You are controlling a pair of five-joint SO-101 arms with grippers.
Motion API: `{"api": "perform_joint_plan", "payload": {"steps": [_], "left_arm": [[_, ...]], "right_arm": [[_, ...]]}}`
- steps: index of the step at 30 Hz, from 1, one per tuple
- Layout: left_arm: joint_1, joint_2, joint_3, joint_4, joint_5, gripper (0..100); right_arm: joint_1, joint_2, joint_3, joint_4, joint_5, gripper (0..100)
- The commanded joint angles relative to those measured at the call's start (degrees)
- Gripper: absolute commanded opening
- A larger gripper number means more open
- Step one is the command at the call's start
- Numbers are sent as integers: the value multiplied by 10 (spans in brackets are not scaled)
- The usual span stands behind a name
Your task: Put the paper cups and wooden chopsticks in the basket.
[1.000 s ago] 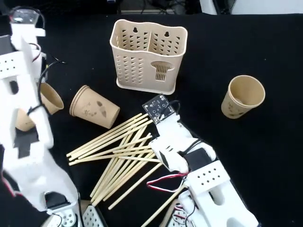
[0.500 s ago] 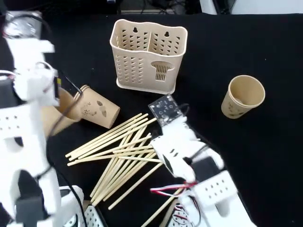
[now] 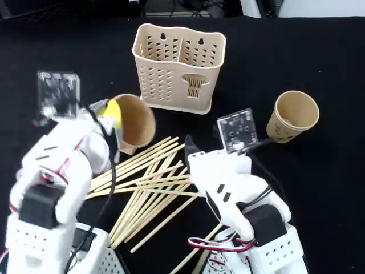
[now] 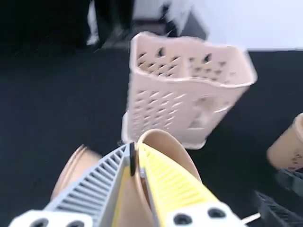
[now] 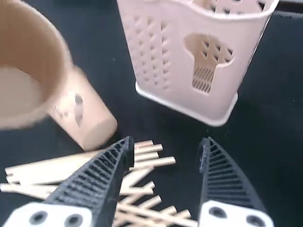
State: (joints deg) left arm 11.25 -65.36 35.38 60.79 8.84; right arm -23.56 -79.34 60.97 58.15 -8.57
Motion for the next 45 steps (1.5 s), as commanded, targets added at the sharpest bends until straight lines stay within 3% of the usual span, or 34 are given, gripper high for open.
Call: {"api": "perform_joint_plan", "payload": {"steps": [1,8,26,34,45], "left_arm": [[37,-76,102,-108,5,30],[98,-148,186,-192,4,30],[147,-153,171,-188,-32,30],[147,-153,116,-136,-31,30],[148,-153,93,-119,-28,30]], "right_arm": [[-9,-5,-34,-43,-42,240],[-57,-5,-33,-77,-54,237],[-57,-4,36,-156,-50,237],[-57,-4,53,-177,-50,236],[-57,-4,56,-178,-49,165]]}}
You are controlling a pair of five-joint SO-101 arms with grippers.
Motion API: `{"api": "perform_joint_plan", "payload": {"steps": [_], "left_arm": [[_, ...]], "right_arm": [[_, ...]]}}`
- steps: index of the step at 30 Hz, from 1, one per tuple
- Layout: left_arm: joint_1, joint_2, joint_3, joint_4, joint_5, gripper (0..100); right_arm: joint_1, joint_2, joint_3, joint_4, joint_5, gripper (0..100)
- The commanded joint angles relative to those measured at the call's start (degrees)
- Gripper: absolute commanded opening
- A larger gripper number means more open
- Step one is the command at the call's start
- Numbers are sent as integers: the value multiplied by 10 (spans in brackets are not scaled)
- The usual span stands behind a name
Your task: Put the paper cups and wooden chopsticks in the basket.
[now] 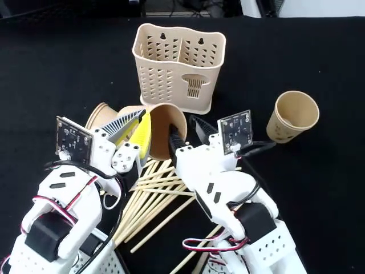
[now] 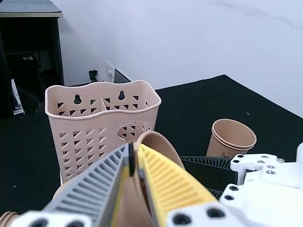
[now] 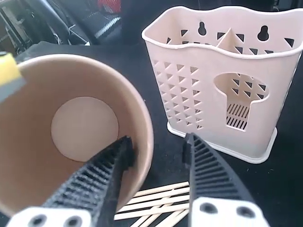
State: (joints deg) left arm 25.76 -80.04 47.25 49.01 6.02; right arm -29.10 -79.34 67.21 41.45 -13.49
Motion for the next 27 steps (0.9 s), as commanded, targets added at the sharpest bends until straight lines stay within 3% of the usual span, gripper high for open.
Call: {"api": "perform_joint_plan", "payload": {"steps": [1,5,8,22,27], "left_arm": [[3,-6,-25,-1,0,30],[5,-6,-25,-1,0,30],[26,-6,-24,0,-4,30],[27,-6,22,-4,-4,34],[1,-5,-1,7,4,185]], "right_arm": [[-2,-4,-7,-12,1,137],[-2,-4,-7,-29,77,33],[-2,-7,-10,-32,111,14],[47,-4,-112,-11,117,14],[45,-4,-87,-11,118,14]]}}
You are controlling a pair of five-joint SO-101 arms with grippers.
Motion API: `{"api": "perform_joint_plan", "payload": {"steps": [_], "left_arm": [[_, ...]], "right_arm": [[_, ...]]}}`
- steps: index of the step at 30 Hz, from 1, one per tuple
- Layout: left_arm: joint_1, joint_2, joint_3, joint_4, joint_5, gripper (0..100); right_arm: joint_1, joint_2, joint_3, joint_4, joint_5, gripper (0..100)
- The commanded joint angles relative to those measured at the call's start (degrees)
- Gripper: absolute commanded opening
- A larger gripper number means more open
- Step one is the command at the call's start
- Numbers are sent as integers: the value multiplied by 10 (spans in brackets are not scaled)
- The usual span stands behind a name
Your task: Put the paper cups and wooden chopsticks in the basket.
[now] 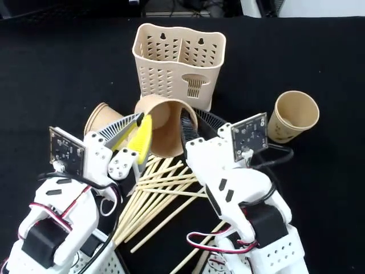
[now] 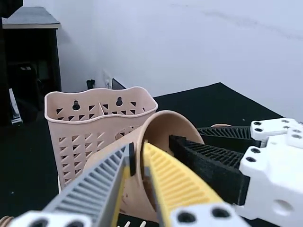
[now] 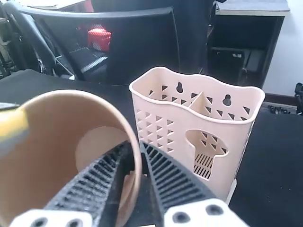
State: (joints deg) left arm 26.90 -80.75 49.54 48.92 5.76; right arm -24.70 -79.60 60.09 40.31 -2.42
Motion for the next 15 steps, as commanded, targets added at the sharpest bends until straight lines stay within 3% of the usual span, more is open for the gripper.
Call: {"api": "perform_joint_plan", "payload": {"steps": [1,15], "left_arm": [[-15,3,-34,15,12,192],[-29,1,-237,113,23,173]], "right_arm": [[1,-1,-7,0,8,14],[8,-7,36,1,34,14]]}}
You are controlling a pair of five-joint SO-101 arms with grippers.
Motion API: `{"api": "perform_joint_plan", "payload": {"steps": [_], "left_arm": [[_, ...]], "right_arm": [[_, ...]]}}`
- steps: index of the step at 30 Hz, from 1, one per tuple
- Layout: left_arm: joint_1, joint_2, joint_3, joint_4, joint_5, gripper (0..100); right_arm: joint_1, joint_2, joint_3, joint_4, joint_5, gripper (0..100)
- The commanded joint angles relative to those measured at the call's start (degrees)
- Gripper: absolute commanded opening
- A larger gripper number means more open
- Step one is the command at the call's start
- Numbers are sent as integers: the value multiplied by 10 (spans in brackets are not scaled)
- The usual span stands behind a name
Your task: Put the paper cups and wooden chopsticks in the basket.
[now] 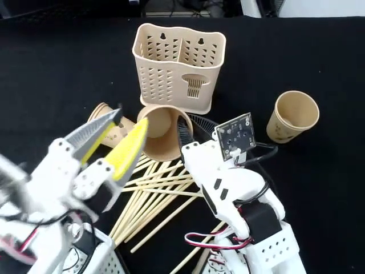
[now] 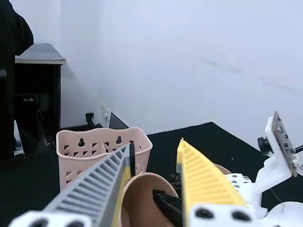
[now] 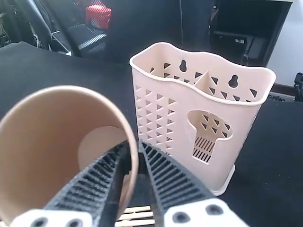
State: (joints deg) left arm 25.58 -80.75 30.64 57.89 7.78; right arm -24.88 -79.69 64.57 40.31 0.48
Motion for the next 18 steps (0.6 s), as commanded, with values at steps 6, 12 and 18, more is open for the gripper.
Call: {"api": "perform_joint_plan", "payload": {"steps": [6,12,18], "left_arm": [[-196,7,-29,130,3,173],[-314,7,124,154,-109,173],[-416,6,329,61,-265,173]], "right_arm": [[92,13,-154,132,5,14],[192,145,-349,242,22,14],[287,316,-544,360,34,14]]}}
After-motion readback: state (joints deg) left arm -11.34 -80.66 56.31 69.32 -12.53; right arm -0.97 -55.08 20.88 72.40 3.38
